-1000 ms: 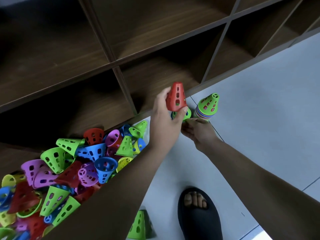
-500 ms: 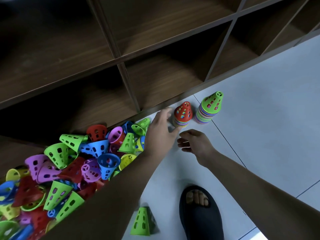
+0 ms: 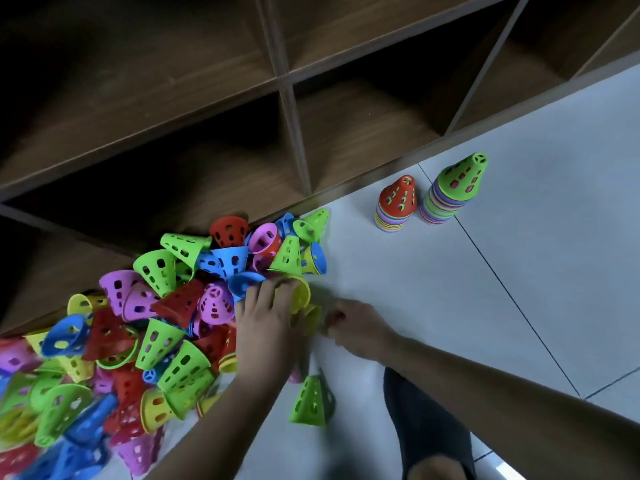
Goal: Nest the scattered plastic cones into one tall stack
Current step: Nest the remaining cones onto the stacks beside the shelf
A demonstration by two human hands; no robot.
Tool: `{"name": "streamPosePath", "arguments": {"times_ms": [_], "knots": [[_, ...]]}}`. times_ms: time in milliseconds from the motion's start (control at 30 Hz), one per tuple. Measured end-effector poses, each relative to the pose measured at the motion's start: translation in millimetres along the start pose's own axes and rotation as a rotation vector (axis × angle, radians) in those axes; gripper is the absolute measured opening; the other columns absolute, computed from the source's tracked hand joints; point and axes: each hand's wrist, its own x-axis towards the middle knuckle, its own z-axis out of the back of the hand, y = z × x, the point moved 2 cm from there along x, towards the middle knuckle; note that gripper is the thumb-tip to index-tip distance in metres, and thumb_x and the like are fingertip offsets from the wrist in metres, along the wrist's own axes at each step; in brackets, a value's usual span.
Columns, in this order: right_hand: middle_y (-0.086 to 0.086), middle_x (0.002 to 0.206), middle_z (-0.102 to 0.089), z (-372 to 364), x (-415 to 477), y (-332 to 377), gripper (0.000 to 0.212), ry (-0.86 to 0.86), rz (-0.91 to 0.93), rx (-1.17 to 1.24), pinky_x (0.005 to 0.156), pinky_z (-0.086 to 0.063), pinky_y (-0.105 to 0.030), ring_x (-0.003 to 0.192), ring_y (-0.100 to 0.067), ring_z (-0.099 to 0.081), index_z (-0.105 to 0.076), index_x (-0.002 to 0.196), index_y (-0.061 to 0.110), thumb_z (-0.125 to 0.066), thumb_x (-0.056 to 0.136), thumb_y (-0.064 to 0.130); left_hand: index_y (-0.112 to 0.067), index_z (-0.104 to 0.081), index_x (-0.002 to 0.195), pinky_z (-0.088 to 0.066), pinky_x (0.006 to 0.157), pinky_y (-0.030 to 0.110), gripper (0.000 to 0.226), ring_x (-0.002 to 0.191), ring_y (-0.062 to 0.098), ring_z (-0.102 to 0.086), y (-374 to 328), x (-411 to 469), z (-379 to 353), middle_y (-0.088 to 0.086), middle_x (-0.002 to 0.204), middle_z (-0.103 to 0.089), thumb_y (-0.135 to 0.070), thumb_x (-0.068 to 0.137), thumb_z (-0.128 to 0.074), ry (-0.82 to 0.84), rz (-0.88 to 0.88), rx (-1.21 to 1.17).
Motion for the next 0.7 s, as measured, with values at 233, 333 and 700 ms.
{"name": "streamPosePath", "arguments": {"times_ms": [233, 333, 700], "knots": [[0.007, 0.094, -0.073, -69, -29, -9, 0.053, 0.188, 0.032, -0.346, 0.072, -0.04, -0.026, 0.097, -0.016, -0.069, -0.072, 0.096, 0.027, -0.068, 0.083, 0.078, -0.021, -0.071, 0.128, -0.041, 0.086, 0.049, 0.041, 0.111, 0.035, -0.057, 20, 13, 6, 0.0, 0.12, -0.07, -0.025, 0.088, -0.08, -0.05, -0.046, 0.122], [-0.01, 0.104, -0.071, -87, -31, -9, 0.075, 0.2, 0.019, -0.484, 0.078, -0.045, -0.036, 0.105, -0.033, -0.068, -0.068, 0.105, 0.021, -0.058, 0.077, 0.091, -0.024, -0.075, 0.117, -0.038, 0.087, 0.048, 0.031, 0.11, 0.033, -0.058, 30, 20, 2, -0.003, 0.11, -0.072, -0.028, 0.087, -0.082, -0.049, -0.05, 0.134], [-0.004, 0.108, -0.074, -95, -30, -3, 0.054, 0.193, 0.021, -0.299, 0.077, -0.051, -0.032, 0.101, -0.027, -0.07, -0.066, 0.114, 0.02, -0.078, 0.078, 0.059, -0.023, -0.073, 0.104, -0.036, 0.087, 0.048, 0.027, 0.109, 0.031, -0.054, 37, 39, -6, -0.003, 0.101, -0.069, -0.041, 0.086, -0.083, -0.035, -0.036, 0.143]]}}
